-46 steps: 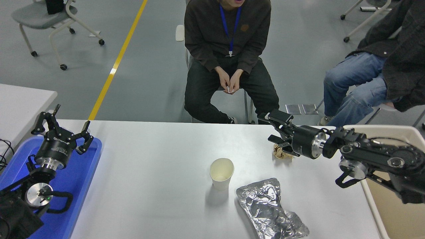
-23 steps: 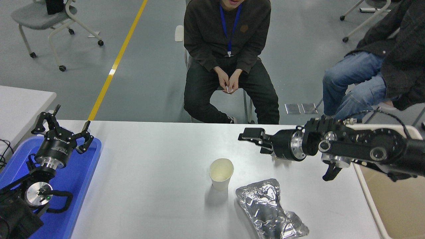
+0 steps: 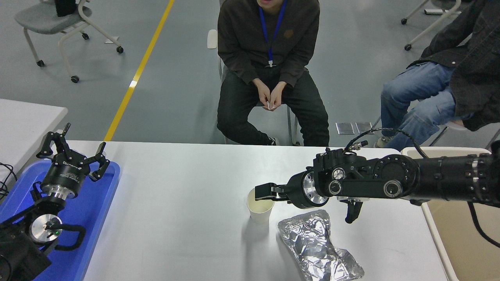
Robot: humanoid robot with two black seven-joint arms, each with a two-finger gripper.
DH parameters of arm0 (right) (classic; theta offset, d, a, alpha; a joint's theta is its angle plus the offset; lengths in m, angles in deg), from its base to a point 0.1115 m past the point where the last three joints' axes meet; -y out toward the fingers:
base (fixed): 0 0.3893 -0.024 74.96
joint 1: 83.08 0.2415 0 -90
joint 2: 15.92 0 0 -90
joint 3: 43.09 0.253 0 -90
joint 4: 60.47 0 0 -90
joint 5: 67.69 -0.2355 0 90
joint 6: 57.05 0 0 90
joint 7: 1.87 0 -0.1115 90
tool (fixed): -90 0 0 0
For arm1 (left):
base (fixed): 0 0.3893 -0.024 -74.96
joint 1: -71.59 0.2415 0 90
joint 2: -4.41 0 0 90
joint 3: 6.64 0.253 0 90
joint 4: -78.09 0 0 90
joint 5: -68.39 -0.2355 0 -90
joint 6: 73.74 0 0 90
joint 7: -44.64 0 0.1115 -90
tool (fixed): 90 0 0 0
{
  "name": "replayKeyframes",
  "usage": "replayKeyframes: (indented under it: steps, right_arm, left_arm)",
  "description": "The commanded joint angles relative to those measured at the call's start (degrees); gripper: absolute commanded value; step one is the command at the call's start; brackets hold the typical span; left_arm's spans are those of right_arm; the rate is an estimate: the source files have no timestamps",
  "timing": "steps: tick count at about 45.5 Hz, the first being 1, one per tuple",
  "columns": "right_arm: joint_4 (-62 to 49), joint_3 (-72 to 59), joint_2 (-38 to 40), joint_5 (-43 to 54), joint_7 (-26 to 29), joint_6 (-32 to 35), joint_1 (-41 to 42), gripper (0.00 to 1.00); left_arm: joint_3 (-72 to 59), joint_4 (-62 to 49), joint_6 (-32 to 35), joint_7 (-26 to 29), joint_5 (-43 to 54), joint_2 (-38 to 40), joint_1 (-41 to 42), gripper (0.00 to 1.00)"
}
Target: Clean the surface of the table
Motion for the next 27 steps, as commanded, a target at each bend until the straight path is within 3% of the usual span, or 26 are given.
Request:
replayKeyframes:
  steps: [1,27]
  right_arm:
    - [-7.24,-0.42,-6.6,0.4,0.4,0.23,-0.43,1.0]
    - [-12.26,-1.21,-7.66,0.66,0.14,-0.3,-2.01,1.0]
  left_arm:
    - [0.03,0.04,0.0,0.01,0.0,0.0,0.0,1.0]
    - [0.03,0.04,0.0,0.01,0.0,0.0,0.0,1.0]
